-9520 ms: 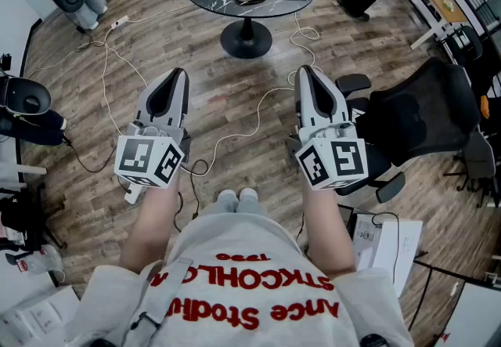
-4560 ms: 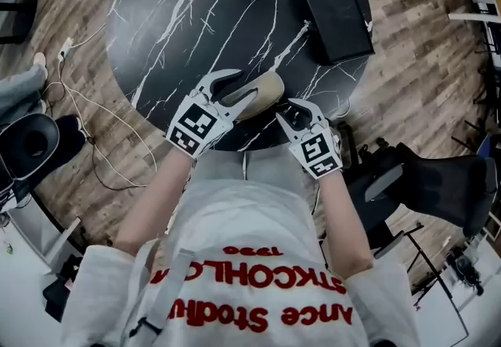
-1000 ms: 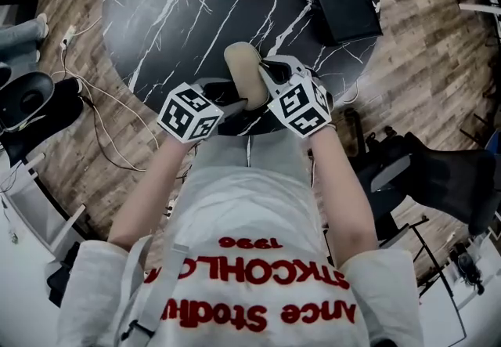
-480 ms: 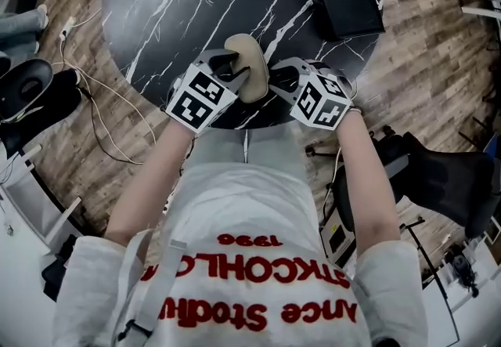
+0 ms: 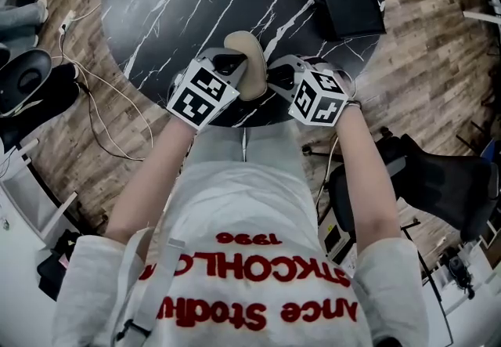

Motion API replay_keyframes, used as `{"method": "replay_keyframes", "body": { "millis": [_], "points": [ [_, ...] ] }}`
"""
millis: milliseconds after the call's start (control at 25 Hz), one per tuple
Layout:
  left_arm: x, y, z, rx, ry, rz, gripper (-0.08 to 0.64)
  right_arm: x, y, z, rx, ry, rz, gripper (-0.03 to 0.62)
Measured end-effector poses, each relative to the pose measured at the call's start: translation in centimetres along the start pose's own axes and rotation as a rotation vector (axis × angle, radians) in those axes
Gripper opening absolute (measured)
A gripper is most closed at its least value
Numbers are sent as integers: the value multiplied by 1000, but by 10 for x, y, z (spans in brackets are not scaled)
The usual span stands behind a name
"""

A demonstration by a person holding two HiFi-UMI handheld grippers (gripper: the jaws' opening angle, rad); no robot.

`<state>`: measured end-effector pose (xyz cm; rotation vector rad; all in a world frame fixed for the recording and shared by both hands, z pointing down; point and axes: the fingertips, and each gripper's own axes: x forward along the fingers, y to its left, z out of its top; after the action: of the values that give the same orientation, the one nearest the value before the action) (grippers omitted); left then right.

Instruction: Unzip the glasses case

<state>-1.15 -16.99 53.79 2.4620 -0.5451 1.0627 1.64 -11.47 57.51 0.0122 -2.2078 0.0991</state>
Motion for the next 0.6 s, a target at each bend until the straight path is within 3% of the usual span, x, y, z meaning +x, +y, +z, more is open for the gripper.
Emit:
{"method": "replay_keyframes", "body": {
  "millis": [320, 600],
  "points": [
    [2, 2, -2, -33, -4, -4, 8, 2, -1, 1, -24, 21, 17, 71],
    [2, 4, -2, -76, -20, -18, 6, 2, 1, -1, 31, 3, -5, 34]
  ]
}}
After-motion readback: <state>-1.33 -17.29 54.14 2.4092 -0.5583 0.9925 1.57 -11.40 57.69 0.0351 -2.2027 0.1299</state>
